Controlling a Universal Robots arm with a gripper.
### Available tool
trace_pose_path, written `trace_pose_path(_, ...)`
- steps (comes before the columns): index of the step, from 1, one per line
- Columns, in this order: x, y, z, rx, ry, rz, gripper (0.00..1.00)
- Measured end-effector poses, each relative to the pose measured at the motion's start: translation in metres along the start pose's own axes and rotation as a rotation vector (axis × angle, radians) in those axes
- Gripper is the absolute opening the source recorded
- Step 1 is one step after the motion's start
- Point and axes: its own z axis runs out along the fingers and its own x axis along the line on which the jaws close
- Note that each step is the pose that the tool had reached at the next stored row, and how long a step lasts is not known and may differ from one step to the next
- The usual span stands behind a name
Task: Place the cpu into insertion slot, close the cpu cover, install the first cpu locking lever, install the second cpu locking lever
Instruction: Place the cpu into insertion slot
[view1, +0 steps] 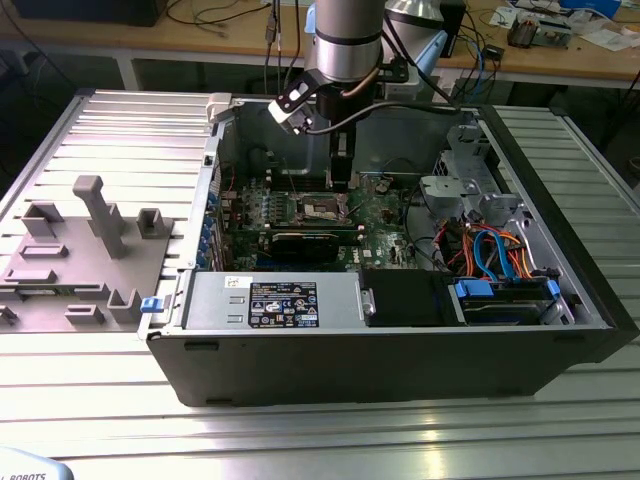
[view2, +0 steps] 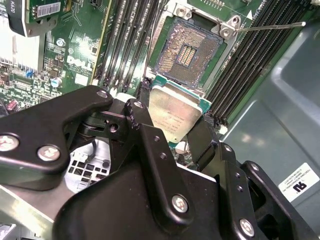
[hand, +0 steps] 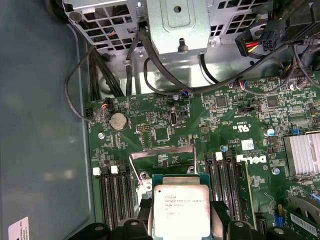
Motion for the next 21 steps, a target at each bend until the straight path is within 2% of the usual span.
trace_pose_path(21, 0.0, -0.0002, 0.0026, -0.0008, -0.0028, 0.041, 0.54)
